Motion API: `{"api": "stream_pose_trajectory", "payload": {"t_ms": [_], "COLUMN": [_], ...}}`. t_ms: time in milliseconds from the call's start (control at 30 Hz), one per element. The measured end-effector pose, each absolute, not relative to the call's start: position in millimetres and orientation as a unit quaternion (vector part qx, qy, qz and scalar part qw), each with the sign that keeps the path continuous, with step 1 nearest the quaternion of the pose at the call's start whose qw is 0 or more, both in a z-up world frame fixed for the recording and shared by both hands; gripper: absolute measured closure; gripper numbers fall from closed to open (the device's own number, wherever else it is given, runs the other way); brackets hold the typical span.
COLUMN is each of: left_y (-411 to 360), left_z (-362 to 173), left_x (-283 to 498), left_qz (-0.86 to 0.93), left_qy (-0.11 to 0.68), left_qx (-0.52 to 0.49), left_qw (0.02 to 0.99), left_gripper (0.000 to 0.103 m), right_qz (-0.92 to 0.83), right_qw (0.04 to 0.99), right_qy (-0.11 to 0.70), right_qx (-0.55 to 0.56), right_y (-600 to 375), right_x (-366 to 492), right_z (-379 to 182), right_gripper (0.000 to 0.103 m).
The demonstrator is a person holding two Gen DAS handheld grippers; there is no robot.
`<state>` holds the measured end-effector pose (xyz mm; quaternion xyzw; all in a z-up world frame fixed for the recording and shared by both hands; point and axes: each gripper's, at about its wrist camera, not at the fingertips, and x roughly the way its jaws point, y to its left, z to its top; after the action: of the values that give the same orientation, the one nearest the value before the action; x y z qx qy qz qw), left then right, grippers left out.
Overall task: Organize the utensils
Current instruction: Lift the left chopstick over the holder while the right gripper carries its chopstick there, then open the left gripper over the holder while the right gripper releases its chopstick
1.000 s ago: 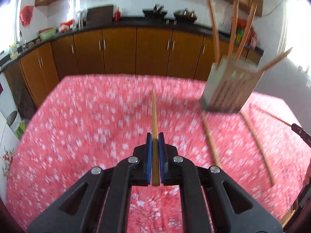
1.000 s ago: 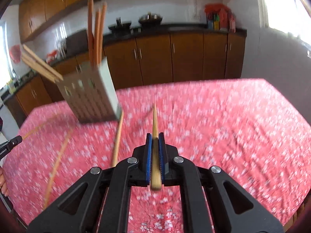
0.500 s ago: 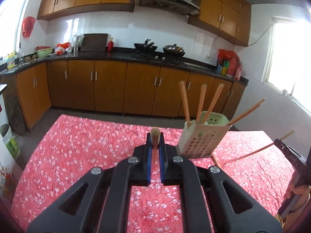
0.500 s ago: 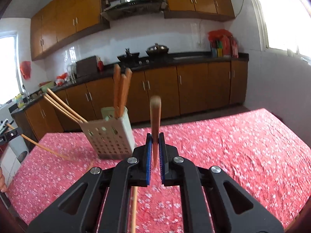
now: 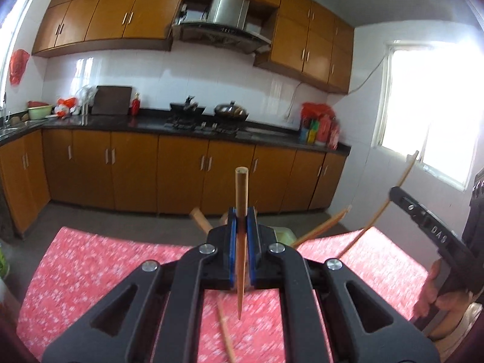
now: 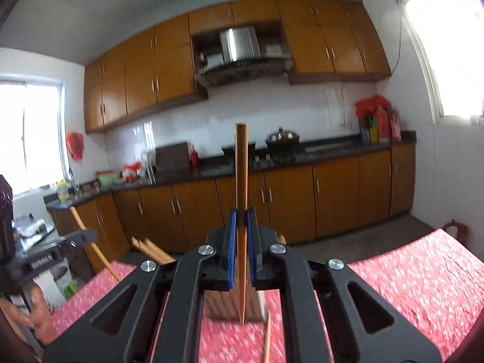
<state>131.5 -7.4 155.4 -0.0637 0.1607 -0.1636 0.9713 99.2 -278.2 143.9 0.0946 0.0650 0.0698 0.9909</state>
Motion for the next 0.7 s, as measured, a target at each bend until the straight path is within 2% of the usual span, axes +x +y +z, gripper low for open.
{"api": "stream_pose_trajectory", "payload": {"t_ms": [167,367,700], "left_y": [-31,-53,-60], "left_z": [186,203,155], "left_x": [153,183,232], "left_qz": [-0.154,-0.121,-0.126], "left_qy": [0.109,0.053,0.127], "left_qx": [-0.079,-0.079,-0.092], "left_qw": [0.979,0.988,0.980], "left_gripper": [0.096,0.096,0.095], "right_qz": [0.059,0.045,0.058], "right_qw": [0.991,0.991,0.987], "right_qy": [0.022,0.028,0.104], "right_qx": [0.115,0.124,0.107], "right_y": [-279,-275,-264], "right_x": [121,155,185], "right_z": [161,149,107], "right_gripper": [0.095,0.095,0.095]}}
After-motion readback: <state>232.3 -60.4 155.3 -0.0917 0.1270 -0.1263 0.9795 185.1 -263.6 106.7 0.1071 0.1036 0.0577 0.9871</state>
